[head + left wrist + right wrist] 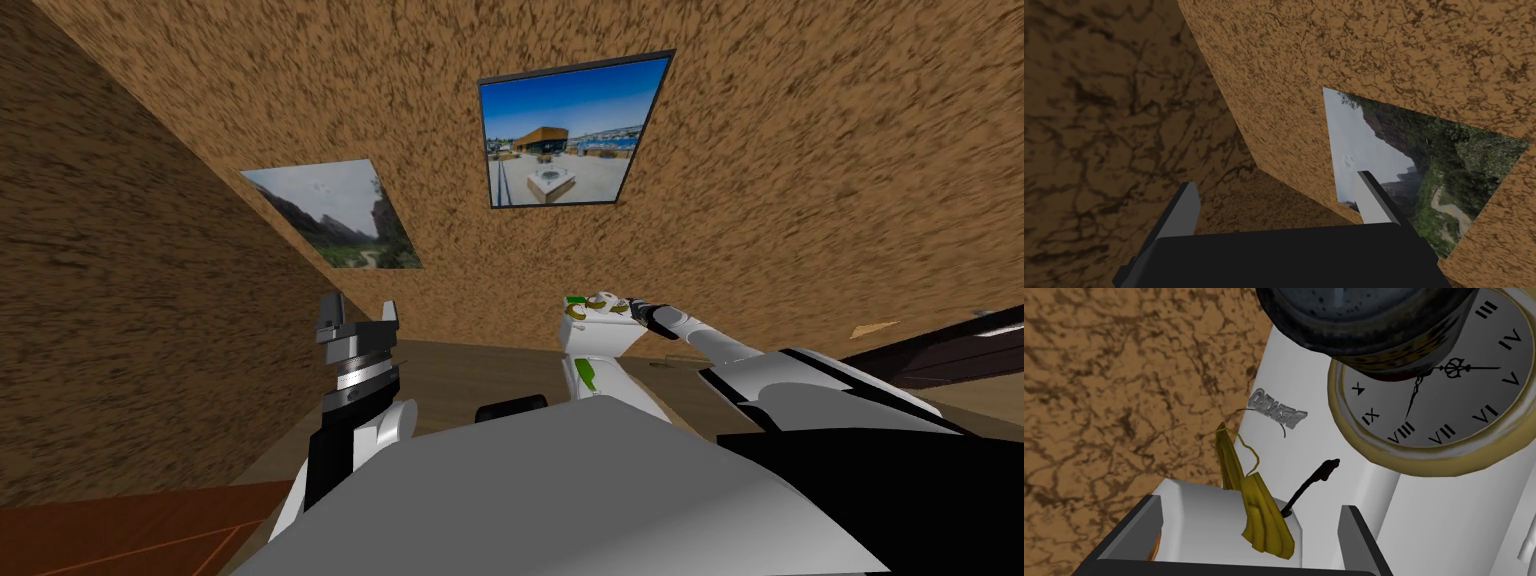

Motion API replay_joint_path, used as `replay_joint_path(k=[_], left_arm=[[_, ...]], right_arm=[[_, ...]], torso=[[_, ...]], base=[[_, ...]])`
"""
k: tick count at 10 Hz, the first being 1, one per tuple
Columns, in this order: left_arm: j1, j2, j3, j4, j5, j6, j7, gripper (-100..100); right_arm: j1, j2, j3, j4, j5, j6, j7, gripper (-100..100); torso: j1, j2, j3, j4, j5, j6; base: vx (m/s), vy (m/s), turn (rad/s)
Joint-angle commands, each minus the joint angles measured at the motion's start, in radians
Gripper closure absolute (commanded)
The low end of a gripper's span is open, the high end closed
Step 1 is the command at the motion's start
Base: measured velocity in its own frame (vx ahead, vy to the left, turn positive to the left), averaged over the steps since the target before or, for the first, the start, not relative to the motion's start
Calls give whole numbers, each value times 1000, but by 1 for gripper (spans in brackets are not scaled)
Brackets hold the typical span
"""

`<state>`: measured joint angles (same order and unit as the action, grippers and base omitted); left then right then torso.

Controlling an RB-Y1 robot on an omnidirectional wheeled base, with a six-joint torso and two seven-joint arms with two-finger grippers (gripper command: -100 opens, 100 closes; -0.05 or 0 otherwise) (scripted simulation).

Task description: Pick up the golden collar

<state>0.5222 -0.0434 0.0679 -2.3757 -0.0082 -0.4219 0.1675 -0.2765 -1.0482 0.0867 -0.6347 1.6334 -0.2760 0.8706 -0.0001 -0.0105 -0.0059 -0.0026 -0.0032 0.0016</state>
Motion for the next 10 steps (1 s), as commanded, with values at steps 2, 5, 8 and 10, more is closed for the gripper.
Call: replay_joint_path(k=[2,5,8,10], left_arm=[[0,0,0,0,0,0,0,0],[0,0,0,0,0,0,0,0],[0,0,0,0,0,0,0,0],[0,0,0,0,0,0,0,0]], right_arm=[[41,-2,17,-53,57,3,-64,-100],[21,17,37,-84,69,-8,-52,-100],[6,36,54,-120,82,-21,-43,-100],[6,36,54,-120,82,-21,-14,-100]], torso=[[1,-2,-1,-1,0,1],[-2,7,4,1,0,2],[-2,3,2,1,0,1],[-3,0,0,-1,-1,2]], base=[[117,35,64],[33,-7,-118],[94,-9,-212],[84,7,-132]])
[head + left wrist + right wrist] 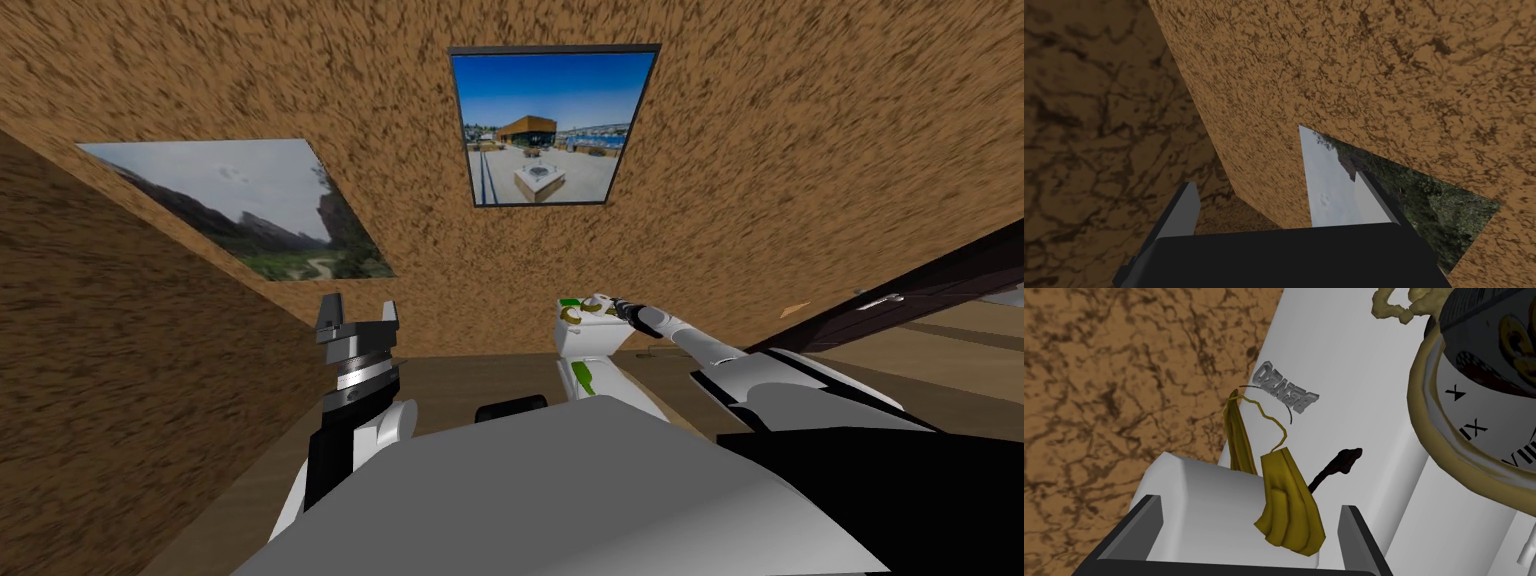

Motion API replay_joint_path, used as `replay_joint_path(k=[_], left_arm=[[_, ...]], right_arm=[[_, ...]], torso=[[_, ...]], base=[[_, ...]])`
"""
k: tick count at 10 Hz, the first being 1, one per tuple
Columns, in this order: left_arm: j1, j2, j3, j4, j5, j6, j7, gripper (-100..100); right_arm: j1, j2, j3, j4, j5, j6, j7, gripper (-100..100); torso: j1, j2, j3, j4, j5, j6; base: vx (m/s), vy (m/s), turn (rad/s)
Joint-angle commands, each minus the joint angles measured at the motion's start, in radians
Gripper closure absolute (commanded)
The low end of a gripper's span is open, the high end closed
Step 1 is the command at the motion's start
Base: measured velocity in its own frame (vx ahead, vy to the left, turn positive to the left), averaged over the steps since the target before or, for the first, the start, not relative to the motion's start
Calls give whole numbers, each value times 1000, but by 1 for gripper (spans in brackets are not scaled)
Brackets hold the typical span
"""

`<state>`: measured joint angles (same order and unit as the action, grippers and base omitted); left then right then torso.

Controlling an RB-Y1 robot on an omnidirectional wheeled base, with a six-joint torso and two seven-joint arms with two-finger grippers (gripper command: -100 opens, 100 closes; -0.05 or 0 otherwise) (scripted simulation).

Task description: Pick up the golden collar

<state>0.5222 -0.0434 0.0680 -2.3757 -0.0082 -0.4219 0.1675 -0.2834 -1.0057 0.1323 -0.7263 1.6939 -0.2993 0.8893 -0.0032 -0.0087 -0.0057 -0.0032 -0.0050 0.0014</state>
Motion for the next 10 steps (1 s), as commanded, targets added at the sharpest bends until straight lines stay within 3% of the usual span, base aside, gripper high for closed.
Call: replay_joint_path(k=[1,2,5,7,10], left_arm=[[0,0,0,0,0,0,0,0],[0,0,0,0,0,0,0,0],[0,0,0,0,0,0,0,0],[0,0,0,0,0,0,0,0],[0,0,0,0,0,0,0,0]], right_arm=[[13,-7,8,-28,21,2,-50,-100],[13,-7,8,-28,21,2,-62,-100],[-18,30,42,-98,47,-23,-45,-100],[-18,30,42,-98,47,-23,-45,-100],[-48,67,76,-169,73,-49,-27,-100]], torso=[[0,0,0,0,0,0],[-1,2,1,1,0,0],[-1,-2,-1,-1,-1,1],[-2,-5,-3,-2,-1,0],[-1,-4,-2,-1,-1,-1]], base=[[-4,1,27],[-16,-4,12],[107,-3,-335],[88,3,-122],[105,17,-333]])
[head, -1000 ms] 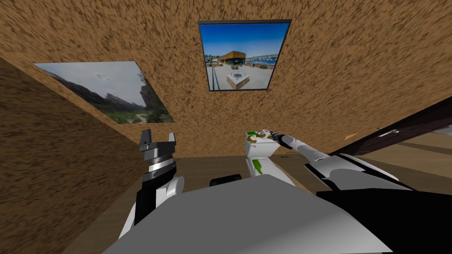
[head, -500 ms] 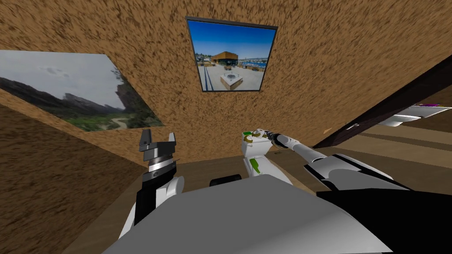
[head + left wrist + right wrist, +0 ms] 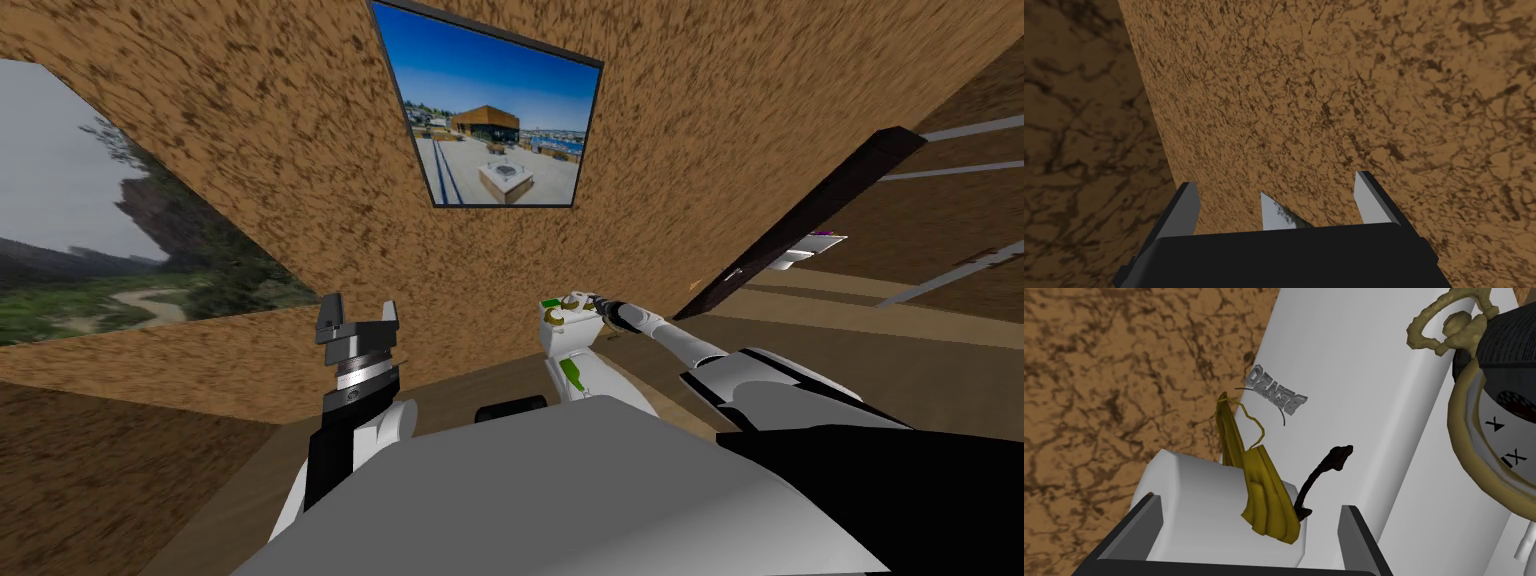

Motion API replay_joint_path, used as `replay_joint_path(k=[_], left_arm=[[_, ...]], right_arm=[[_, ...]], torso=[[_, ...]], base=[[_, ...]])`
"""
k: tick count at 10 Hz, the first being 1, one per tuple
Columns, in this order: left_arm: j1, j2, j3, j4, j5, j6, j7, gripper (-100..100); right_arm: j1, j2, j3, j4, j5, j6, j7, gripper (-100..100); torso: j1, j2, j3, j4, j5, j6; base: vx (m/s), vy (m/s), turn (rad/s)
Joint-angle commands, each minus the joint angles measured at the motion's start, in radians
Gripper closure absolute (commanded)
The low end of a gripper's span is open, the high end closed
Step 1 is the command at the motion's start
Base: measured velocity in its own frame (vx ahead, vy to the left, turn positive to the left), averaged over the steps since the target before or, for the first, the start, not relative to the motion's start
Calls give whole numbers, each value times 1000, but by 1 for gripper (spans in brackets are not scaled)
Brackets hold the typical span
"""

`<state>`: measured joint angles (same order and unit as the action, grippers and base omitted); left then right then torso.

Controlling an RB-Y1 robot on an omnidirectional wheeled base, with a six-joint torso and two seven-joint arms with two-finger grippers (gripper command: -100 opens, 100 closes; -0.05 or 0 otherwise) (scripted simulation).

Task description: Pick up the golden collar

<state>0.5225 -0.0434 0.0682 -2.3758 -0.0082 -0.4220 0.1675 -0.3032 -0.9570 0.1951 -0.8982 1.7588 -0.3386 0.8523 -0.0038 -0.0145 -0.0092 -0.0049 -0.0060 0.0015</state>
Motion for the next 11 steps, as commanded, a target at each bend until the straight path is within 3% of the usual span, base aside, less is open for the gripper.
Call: replay_joint_path(k=[1,2,3,5,6,8,11], left_arm=[[0,0,0,0,0,0,0,0],[0,0,0,0,0,0,0,0],[0,0,0,0,0,0,0,0],[0,0,0,0,0,0,0,0],[0,0,0,0,0,0,0,0],[0,0,0,0,0,0,0,0],[0,0,0,0,0,0,0,0]], right_arm=[[-28,18,13,3,8,-9,10,-100],[-44,37,30,-32,21,-22,18,-100],[-44,37,30,-14,21,-22,19,-100],[-44,37,30,-32,21,-22,18,-100],[-59,55,47,-67,34,-35,27,-100],[-59,55,47,-67,34,-35,8,-100],[-74,73,64,-103,47,-48,35,-100]], torso=[[0,0,0,0,0,0],[0,0,0,0,0,-1],[0,-2,-1,0,0,-1],[-2,3,2,0,0,-2],[-3,6,3,1,-1,-2],[-1,2,1,0,0,-2],[-3,3,2,1,-1,-1]], base=[[116,27,-210],[139,25,-316],[116,35,-237],[19,2,-14],[73,7,-387],[73,29,-121],[62,12,-198]])
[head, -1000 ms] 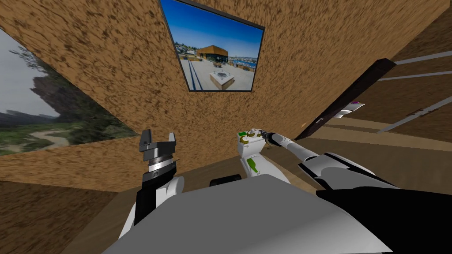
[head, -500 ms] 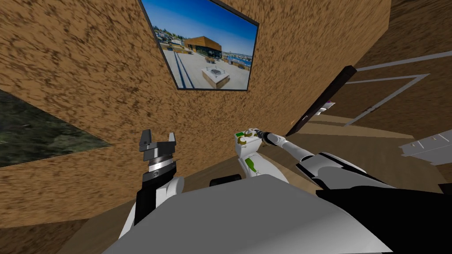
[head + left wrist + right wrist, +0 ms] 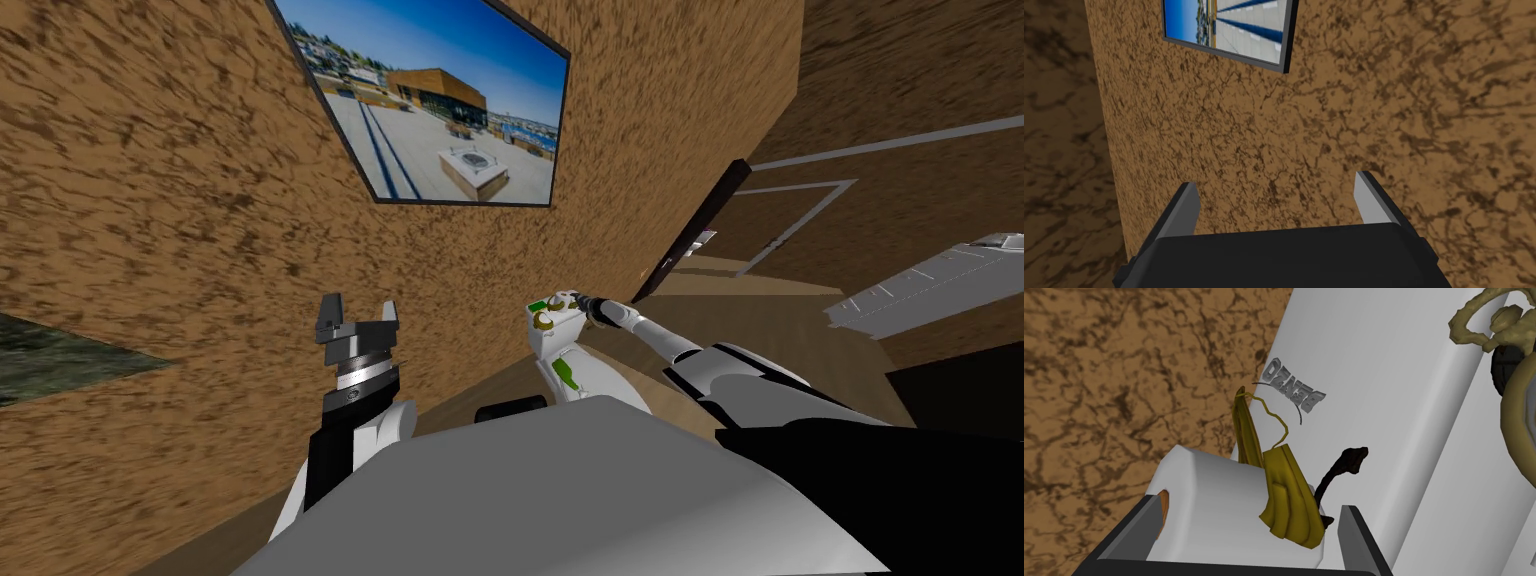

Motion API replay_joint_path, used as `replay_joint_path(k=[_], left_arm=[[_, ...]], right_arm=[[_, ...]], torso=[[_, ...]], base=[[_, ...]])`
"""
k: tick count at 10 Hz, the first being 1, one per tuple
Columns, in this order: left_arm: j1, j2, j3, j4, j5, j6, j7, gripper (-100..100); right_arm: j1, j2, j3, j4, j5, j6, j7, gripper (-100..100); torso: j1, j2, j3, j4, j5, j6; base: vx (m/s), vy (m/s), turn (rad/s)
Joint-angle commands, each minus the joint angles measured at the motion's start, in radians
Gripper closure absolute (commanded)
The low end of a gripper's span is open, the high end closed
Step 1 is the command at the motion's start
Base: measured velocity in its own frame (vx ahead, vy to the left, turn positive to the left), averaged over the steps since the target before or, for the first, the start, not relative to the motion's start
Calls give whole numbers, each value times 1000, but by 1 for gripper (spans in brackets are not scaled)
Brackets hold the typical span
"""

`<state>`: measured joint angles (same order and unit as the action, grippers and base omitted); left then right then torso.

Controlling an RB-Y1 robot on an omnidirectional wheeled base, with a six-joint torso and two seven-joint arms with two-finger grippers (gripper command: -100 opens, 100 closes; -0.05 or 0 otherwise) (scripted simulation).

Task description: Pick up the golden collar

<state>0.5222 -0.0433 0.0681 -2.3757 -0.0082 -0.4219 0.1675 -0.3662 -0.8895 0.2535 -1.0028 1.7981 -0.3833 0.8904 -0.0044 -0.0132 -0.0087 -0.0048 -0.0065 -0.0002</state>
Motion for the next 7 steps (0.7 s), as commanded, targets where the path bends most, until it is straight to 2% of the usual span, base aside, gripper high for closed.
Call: replay_joint_path(k=[1,2,3,4,7], left_arm=[[0,0,0,0,0,0,0,0],[0,0,0,0,0,0,0,0],[0,0,0,0,0,0,0,0],[0,0,0,0,0,0,0,0],[0,0,0,0,0,0,0,0]], right_arm=[[-26,24,22,-33,20,-16,6,-100],[-26,24,22,-33,20,-16,6,-100],[-29,22,18,-19,7,-17,15,-100],[-32,24,20,-15,8,-18,20,100],[-33,25,19,-16,6,-17,18,100]], torso=[[0,0,0,0,0,0],[2,-3,-1,0,1,1],[2,-2,-1,-1,0,-2],[0,1,0,0,0,-2],[-1,4,2,1,0,-2]], base=[[146,66,-442],[110,61,-225],[32,23,-20],[6,5,-6],[0,0,0]])
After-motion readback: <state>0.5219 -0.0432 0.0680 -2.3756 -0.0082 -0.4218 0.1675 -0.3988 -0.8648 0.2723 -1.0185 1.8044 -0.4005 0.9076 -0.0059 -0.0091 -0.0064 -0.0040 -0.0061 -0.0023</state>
